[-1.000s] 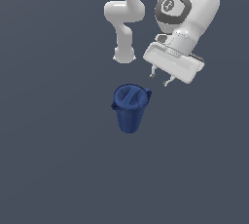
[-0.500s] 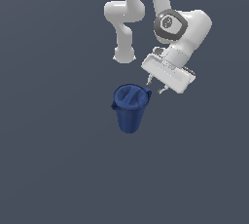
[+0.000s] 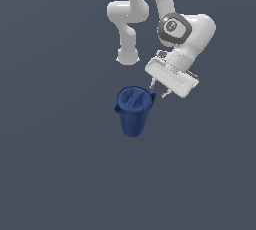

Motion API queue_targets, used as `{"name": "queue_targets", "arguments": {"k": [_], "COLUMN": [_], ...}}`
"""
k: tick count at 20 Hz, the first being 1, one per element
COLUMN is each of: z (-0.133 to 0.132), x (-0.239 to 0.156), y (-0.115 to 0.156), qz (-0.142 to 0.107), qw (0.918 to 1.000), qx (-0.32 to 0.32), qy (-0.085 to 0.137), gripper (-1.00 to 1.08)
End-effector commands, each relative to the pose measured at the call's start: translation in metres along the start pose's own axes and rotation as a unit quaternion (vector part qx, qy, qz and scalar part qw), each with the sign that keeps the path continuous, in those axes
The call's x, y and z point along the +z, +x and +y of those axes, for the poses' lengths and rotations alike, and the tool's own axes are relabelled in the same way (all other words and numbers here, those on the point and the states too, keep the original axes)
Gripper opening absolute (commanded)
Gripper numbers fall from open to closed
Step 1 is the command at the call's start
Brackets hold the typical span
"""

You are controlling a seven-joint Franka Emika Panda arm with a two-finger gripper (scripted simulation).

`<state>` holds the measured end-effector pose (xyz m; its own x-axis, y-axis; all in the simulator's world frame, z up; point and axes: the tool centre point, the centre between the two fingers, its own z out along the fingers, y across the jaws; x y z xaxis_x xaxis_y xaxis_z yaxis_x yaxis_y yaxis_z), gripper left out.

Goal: Pick up the object and move it to a goal position.

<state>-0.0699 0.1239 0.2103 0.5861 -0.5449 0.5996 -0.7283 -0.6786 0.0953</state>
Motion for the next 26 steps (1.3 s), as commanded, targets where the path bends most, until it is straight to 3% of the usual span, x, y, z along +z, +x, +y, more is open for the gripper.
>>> {"name": "queue_targets", "arguments": {"k": [1,22,23,26], "z": [0.002,0.003,0.003,0.003], "x": [0.001,0.032,0.032,0.032], "y": [0.000,0.001,0.001,0.001], "qz": [0.002,0.003,0.003,0.003], "qw": [1.0000,1.0000,1.0000,1.0000], "qx": [0.003,0.005,0.005,0.005], "qy": [-0.003,-0.005,-0.005,-0.005], "gripper": [0.28,0.28,-1.00,-1.00]}}
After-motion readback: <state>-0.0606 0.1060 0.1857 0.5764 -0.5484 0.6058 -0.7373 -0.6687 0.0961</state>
